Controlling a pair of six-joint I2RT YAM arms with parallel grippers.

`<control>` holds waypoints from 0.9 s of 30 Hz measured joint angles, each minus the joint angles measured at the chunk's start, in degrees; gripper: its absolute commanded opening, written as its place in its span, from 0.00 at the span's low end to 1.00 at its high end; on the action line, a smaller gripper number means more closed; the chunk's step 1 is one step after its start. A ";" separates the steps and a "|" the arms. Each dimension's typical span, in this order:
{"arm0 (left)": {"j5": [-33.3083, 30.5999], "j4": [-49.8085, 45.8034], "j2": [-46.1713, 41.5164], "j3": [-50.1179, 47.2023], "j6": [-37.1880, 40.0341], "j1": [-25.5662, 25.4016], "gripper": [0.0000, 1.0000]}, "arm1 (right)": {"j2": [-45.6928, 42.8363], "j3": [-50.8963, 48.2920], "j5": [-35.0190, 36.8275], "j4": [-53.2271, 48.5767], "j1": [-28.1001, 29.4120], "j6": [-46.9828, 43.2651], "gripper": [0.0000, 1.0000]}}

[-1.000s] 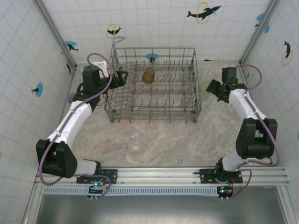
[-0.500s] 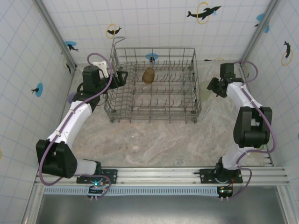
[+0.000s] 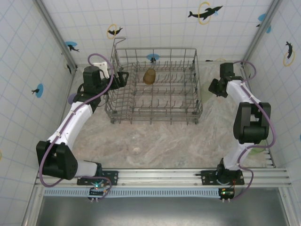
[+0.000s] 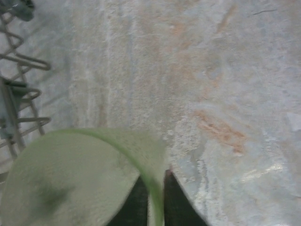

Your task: Load the cups into the dish rack

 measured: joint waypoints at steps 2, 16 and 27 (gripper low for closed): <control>0.00 0.02 0.00 0.00 0.00 0.00 0.98 | 0.04 0.39 0.46 -0.46 -0.02 -0.09 0.00; -0.24 0.00 0.00 0.00 0.04 0.00 0.98 | -1.84 5.77 1.55 -4.17 -2.21 -1.49 0.00; -2.19 0.24 2.08 1.70 0.02 -0.04 0.98 | -4.83 9.70 -0.44 -5.14 -4.11 -1.53 0.00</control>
